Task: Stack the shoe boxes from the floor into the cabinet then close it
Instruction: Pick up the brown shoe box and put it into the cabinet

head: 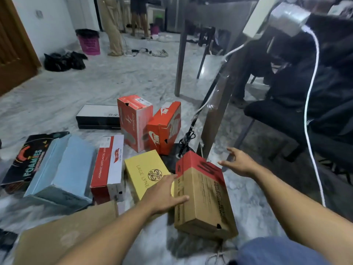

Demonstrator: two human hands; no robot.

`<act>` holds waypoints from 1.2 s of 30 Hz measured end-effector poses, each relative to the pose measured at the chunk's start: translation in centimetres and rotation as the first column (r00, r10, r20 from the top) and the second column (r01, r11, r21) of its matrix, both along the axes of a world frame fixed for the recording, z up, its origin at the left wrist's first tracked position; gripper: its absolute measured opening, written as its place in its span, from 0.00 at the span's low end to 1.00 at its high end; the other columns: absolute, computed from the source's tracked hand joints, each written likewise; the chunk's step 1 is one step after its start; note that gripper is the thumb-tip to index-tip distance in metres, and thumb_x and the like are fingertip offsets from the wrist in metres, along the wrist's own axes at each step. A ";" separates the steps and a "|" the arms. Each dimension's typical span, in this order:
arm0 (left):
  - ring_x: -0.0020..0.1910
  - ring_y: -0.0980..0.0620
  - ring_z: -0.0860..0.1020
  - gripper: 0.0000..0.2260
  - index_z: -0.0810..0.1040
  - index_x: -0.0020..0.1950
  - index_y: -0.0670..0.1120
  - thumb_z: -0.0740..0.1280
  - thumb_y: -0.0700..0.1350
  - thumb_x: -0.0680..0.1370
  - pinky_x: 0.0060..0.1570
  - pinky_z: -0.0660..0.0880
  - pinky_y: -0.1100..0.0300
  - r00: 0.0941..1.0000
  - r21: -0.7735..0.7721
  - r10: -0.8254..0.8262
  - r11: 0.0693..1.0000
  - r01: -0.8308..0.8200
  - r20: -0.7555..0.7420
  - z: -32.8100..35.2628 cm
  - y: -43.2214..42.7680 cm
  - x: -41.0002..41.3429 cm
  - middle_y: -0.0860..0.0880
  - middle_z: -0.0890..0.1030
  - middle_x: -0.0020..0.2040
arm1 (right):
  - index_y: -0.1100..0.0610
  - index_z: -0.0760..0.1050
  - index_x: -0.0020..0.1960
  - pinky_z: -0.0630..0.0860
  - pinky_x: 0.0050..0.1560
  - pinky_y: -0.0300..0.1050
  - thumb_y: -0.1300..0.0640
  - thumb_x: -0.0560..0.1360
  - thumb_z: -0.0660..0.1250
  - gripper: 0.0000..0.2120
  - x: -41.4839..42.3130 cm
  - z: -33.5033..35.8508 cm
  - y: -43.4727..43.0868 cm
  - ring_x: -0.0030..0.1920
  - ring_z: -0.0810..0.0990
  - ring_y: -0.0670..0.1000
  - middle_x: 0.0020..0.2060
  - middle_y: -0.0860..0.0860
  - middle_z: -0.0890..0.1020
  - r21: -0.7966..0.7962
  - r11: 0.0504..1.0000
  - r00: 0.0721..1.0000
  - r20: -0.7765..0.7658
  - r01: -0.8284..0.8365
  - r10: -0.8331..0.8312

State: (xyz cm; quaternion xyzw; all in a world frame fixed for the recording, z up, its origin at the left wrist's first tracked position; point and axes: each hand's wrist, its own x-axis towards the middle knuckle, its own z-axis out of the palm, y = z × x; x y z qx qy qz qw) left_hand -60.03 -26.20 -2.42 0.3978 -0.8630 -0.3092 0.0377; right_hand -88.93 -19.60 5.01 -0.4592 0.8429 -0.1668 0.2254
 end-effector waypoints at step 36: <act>0.73 0.62 0.64 0.45 0.48 0.80 0.64 0.65 0.74 0.69 0.70 0.67 0.58 0.932 -0.003 -0.267 0.961 0.275 -0.245 -12.7 0.5 -4.0 0.62 0.61 0.77 | 0.46 0.62 0.70 0.80 0.40 0.48 0.44 0.56 0.84 0.49 -7.3 -17.2 7.5 0.50 0.84 0.53 0.58 0.51 0.80 0.061 0.795 0.616 0.597 0.604 -0.514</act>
